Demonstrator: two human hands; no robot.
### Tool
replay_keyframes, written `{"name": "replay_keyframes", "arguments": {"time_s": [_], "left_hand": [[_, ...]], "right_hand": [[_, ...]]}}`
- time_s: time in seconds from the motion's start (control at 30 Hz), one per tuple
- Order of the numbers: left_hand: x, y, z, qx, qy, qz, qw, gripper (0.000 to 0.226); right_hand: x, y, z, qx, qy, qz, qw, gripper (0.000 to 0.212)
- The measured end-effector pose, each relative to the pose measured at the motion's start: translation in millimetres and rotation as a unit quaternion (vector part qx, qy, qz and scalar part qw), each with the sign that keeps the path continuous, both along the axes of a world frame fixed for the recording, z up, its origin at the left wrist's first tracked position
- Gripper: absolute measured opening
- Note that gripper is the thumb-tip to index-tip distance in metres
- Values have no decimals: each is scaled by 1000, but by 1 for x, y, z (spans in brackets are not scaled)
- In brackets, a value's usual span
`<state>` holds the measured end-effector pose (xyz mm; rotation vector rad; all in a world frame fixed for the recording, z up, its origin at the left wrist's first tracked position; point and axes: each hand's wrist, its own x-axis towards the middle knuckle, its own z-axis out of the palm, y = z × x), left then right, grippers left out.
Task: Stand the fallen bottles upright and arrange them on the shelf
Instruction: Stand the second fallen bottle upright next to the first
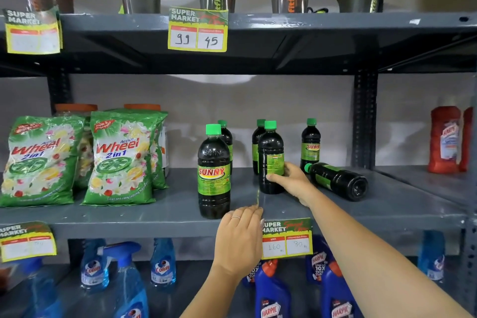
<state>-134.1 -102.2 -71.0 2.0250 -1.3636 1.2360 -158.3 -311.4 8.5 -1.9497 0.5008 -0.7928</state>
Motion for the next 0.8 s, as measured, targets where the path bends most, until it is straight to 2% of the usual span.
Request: {"name": "replay_keyframes", "arguments": {"time_s": [0.17, 0.23, 0.33, 0.4, 0.5, 0.6, 0.67, 0.73, 0.8], "left_hand": [[-2, 1, 1, 5, 5, 2, 1000, 37], [-2, 1, 1, 3, 5, -3, 1000, 37], [-2, 1, 1, 6, 10, -3, 1000, 38], [-2, 1, 1, 11, 19, 0, 1000, 41], [-3, 2, 2, 17, 29, 4, 999, 42], [-5, 3, 3, 24, 49, 4, 999, 54], [-6, 4, 3, 27, 54, 2, 998, 57], [-6, 4, 4, 30, 57, 5, 998, 57], [-6, 4, 4, 33, 59, 8, 998, 57]], "right_hand": [[-2, 9, 1, -60, 20, -76, 995, 82], [-3, 10, 2, -56, 19, -61, 996, 90], [-2, 6, 1, 3, 8, 14, 1000, 78], [-2, 5, -1, -10, 12, 6, 1000, 70], [-3, 10, -1, -67, 30, -36, 997, 88], [-3, 13, 1, -73, 29, -27, 997, 104], [-2, 11, 2, -50, 32, -4, 998, 98], [-2, 8, 1, -43, 40, 3, 998, 81], [-3, 9, 0, -51, 43, -11, 998, 80]]}}
